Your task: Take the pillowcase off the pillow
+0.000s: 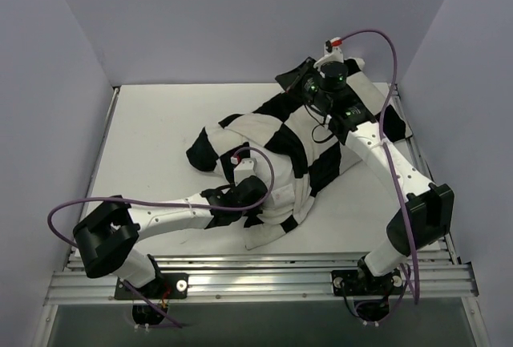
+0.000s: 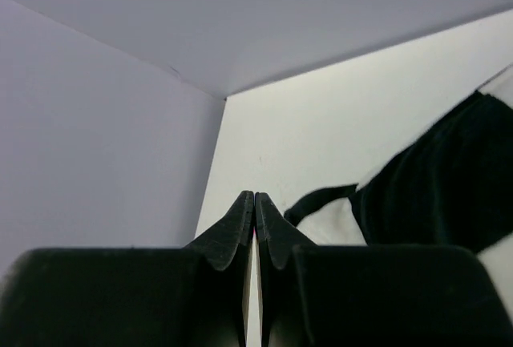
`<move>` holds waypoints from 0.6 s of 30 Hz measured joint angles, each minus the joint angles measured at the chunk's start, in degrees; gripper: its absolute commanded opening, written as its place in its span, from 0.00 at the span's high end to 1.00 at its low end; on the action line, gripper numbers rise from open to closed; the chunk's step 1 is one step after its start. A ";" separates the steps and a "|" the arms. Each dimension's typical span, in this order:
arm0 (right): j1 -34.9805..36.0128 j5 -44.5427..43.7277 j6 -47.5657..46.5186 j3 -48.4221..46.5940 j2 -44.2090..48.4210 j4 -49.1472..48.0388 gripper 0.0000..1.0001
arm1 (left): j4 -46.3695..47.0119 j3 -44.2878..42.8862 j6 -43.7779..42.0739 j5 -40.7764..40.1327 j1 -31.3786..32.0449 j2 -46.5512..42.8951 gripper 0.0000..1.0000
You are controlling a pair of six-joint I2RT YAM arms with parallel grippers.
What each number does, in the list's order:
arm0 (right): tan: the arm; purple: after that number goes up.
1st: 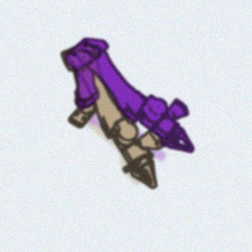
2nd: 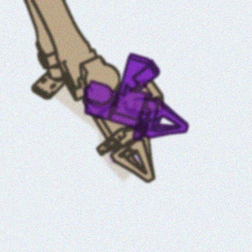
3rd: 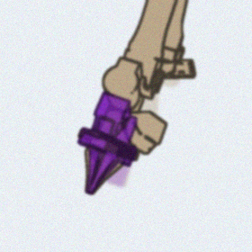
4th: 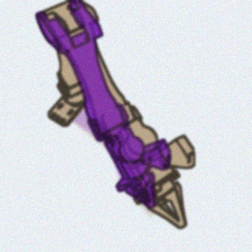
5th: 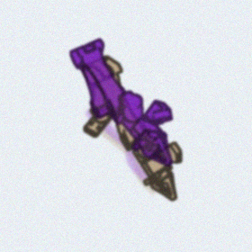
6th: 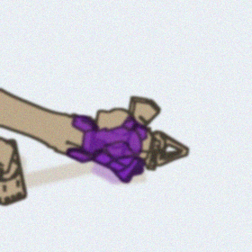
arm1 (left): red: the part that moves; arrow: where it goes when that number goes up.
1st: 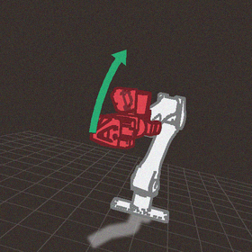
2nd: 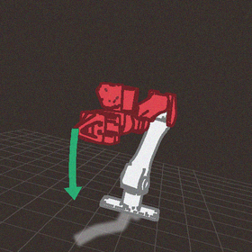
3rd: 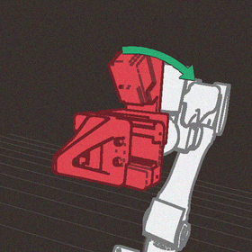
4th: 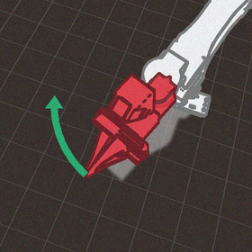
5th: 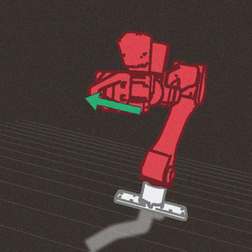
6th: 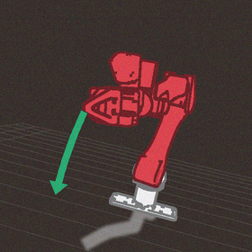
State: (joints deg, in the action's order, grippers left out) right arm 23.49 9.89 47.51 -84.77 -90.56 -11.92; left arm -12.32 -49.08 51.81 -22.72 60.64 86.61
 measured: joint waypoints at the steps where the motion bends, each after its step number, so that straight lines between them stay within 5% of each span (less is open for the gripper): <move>1: 0.61 -0.13 -1.40 0.00 0.26 1.49 1.00 | -0.17 -0.44 -0.26 -0.24 -0.04 0.04 0.98; 4: 3.41 -2.34 -5.99 3.21 2.45 5.18 0.99 | -0.28 -0.79 -0.98 -1.11 -0.04 -0.42 0.98; 9: 11.63 -6.71 -12.46 15.06 10.25 11.30 0.72 | 1.27 1.64 -0.98 -1.29 -0.31 -2.36 0.98; 18: 25.44 -19.08 -18.25 28.39 18.69 17.35 0.62 | 7.39 6.14 0.09 0.66 -2.12 -4.13 0.97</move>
State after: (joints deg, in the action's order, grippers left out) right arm 48.93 -9.19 29.26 -56.38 -71.88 5.43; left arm -4.93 -42.94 51.90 -22.06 58.52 82.48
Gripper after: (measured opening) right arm 0.375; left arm 0.068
